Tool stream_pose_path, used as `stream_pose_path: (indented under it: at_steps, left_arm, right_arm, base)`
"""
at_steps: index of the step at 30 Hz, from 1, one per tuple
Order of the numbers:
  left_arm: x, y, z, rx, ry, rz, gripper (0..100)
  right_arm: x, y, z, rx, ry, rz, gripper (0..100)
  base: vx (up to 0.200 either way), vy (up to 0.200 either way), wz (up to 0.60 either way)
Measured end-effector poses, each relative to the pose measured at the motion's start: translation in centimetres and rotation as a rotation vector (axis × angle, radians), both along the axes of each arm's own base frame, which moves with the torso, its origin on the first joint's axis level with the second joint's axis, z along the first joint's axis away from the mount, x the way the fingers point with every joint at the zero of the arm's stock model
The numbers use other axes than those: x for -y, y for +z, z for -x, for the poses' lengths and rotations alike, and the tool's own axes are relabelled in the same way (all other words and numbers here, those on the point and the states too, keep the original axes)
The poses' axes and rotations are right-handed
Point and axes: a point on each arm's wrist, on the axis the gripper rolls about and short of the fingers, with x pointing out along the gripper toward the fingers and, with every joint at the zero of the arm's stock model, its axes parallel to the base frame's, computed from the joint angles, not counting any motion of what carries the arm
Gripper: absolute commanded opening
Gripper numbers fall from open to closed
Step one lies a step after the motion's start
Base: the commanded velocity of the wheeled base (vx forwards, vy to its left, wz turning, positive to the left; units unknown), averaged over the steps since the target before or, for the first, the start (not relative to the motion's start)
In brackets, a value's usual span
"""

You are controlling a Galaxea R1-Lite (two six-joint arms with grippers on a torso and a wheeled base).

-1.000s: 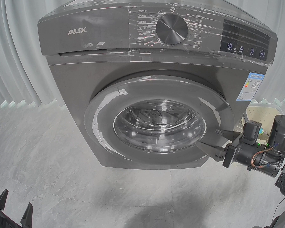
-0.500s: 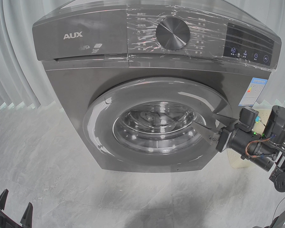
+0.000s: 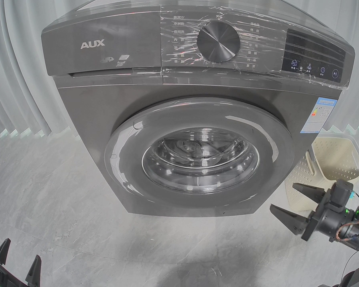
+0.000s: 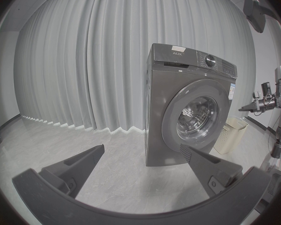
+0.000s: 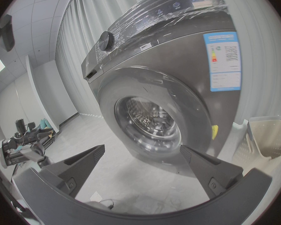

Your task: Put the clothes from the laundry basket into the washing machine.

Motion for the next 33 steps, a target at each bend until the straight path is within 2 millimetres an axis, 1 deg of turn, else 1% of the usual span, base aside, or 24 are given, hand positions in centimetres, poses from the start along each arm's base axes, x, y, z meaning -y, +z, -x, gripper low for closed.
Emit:
stream_pose_path:
  at_steps: [5,9,16,23,30,33]
  left_arm:
    - [0.0,0.0,0.0,0.000,0.000,0.000,100]
    - [0.0,0.0,0.0,0.000,0.000,0.002,100]
    - [0.0,0.0,0.0,-0.001,0.000,0.002,100]
    - [0.0,0.0,0.0,-0.001,0.000,0.005,100]
    - [0.0,0.0,0.0,-0.001,0.001,0.006,100]
    - [0.0,0.0,0.0,-0.001,0.000,0.007,100]
  right_arm:
    - [2.2,-0.2,3.0,-0.008,-0.004,0.020,100]
    - [3.6,-0.4,4.6,-0.018,-0.025,0.049,100]
    - [6.0,0.1,7.1,0.068,-0.123,0.037,100]
    - [7.5,-0.1,9.3,0.134,-0.222,0.032,100]
    - [8.4,-0.6,11.3,0.191,-0.300,0.018,100]
    - [8.8,-1.1,12.4,0.215,-0.338,0.014,100]
  base:
    - [0.000,0.000,0.00]
    - [0.000,0.000,0.00]
    - [0.000,0.000,0.00]
    - [0.000,0.000,0.00]
    - [0.000,0.000,0.00]
    - [0.000,0.000,0.00]
